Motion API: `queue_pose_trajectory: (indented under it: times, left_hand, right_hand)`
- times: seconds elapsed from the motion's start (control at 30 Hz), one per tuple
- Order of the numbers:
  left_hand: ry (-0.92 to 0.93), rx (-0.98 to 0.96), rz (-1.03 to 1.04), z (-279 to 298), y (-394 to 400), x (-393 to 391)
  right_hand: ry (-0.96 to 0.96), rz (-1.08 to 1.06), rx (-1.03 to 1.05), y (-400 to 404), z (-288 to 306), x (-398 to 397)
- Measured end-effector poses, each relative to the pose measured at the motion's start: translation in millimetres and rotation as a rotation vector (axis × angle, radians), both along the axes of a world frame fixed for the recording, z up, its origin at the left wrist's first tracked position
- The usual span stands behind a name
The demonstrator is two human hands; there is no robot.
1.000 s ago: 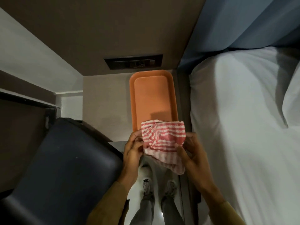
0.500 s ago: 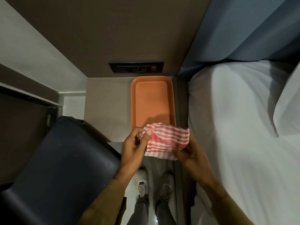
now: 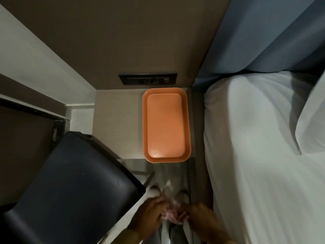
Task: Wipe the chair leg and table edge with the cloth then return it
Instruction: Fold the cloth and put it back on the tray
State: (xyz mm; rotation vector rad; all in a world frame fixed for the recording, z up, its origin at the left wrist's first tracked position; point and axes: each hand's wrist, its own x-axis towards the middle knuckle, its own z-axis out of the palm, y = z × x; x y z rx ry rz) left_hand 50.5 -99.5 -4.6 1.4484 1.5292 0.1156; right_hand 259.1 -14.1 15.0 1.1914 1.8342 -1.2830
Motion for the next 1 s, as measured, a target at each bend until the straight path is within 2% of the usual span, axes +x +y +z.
queue_pose_trajectory:
  times: [0.03, 0.1, 0.13, 0.27, 0.33, 0.4, 0.53, 0.63, 0.7, 0.8, 0.87, 1.0]
  left_hand:
    - [0.032, -0.002, -0.062, -2, -4, 1]
    - [-0.014, -0.244, -0.054, -2, 6, 0]
    - [-0.045, -0.277, -0.010, -5, 14, -2]
    - [-0.217, -0.274, 0.441, -12, 54, -20]
    - [-0.337, -0.237, 0.647, -10, 78, -28]
    - [-0.376, -0.170, 0.816, -11, 102, -31]
    - [-0.463, -0.059, 1.043, -22, 139, -24]
    - [-0.590, -0.043, 1.085, -41, 154, -19]
    - [-0.547, 0.010, 0.986, -58, 156, -18]
    - [-0.296, 0.168, 0.826, -82, 157, -18]
    - [-0.184, 0.219, 0.834, -92, 159, -18]
    - [-0.079, 0.264, 0.908, -108, 171, -17]
  right_hand:
    - [-0.029, 0.015, -0.025, -3, -5, 1]
    - [-0.009, 0.003, -0.002, 0, -16, 0]
    - [0.039, -0.053, 0.012, 5, -23, 1]
    - [0.394, -0.704, -0.120, 42, -37, 2]
    - [0.552, -0.884, -0.126, 66, -41, -6]
    - [0.618, -0.904, -0.057, 86, -43, -19]
    - [0.560, -0.781, 0.205, 114, -58, -48]
    - [0.536, -0.893, 0.293, 127, -77, -67]
    - [0.569, -0.953, 0.282, 133, -96, -73]
    - [0.514, -0.953, 0.318, 143, -125, -75]
    - [0.468, -0.903, 0.335, 149, -135, -77]
    - [0.542, -0.819, 0.283, 157, -143, -76]
